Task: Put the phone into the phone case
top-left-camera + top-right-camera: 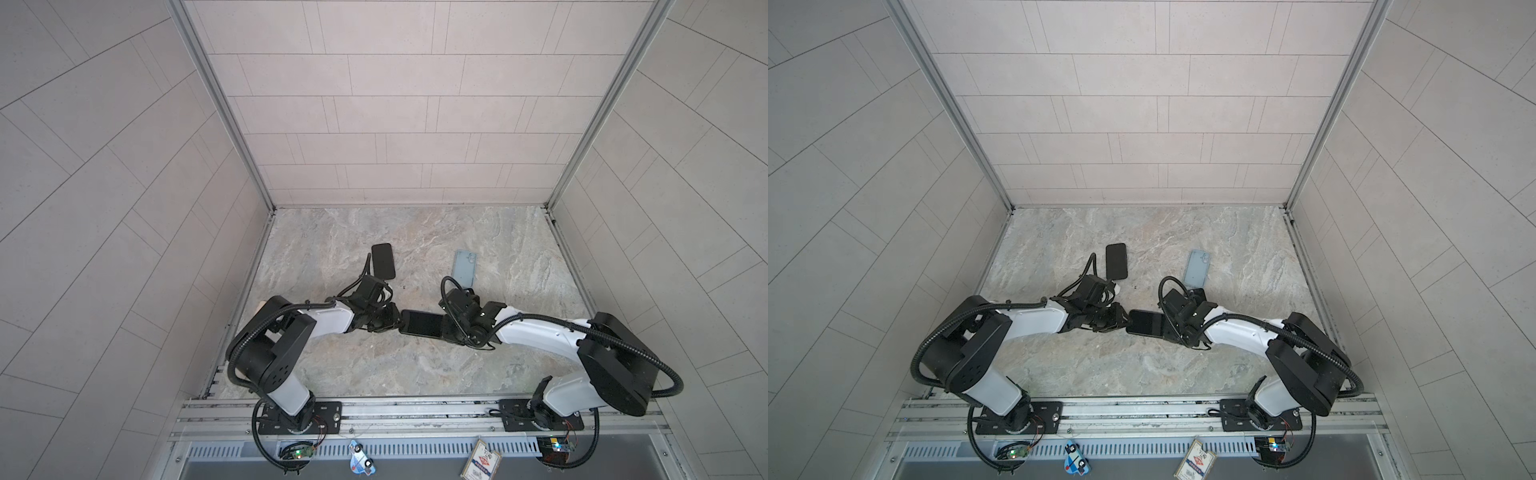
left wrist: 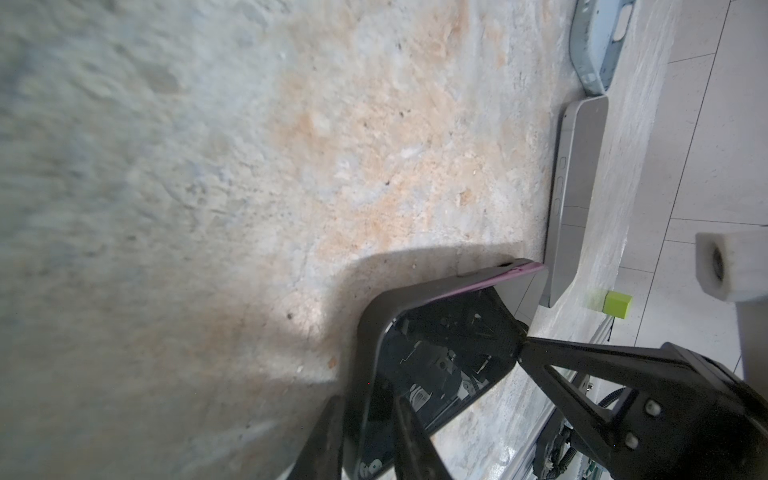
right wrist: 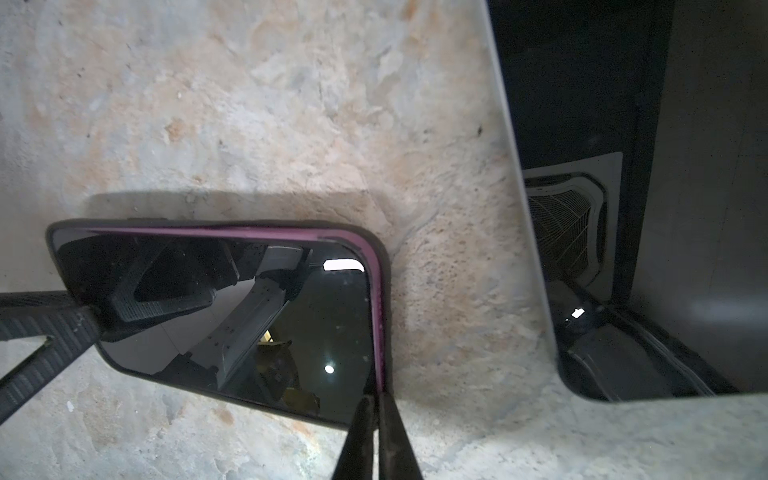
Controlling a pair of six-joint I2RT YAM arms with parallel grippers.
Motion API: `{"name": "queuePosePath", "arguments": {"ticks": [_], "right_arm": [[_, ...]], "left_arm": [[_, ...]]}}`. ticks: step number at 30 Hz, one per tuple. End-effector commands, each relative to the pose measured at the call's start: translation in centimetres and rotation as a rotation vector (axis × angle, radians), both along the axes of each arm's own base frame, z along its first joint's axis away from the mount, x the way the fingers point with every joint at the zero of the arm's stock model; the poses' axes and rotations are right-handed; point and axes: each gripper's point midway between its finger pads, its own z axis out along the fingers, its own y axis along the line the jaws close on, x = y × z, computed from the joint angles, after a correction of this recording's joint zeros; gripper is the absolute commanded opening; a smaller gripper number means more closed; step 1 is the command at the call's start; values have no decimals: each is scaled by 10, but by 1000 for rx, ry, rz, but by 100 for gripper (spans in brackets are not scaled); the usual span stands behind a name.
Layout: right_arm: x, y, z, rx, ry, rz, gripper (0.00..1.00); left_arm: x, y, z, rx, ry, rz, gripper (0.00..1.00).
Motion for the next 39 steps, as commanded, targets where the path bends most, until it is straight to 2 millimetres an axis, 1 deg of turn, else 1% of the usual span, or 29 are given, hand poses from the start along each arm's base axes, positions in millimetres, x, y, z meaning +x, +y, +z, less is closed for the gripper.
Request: {"name": "queuePosePath", "arguments": {"ticks": [1, 4, 6, 8, 13, 16, 23, 28, 34, 39], "right_arm": [[5, 8, -1, -6, -24, 55, 10], [14, 2, 27, -25, -89, 65, 11], [19, -2, 39, -19, -116, 70, 13], [24, -4, 46, 2, -122, 82, 16], [34, -7, 51, 29, -102, 115, 16], [42, -11, 50, 18, -86, 133, 16], [52, -9, 32, 13, -10, 185, 15], [56, -10, 28, -2, -6, 189, 14], [56, -18, 27, -31, -5, 191, 13], [54, -21, 22, -40, 5, 186, 13]], "left_arm": [[-24, -2, -7, -3, 68, -48, 28], [-22, -1, -3, 11, 57, -51, 28], [-20, -1, -2, 16, 57, -49, 28], [-19, -1, -1, 18, 57, -48, 28], [-18, -1, 0, 23, 55, -45, 28], [-17, -1, 1, 26, 52, -42, 28], [-16, -1, 2, 31, 54, -40, 28], [-16, -1, 4, 32, 51, -39, 28], [-16, 0, 3, 35, 54, -38, 28], [-15, -1, 4, 34, 54, -38, 27]]}}
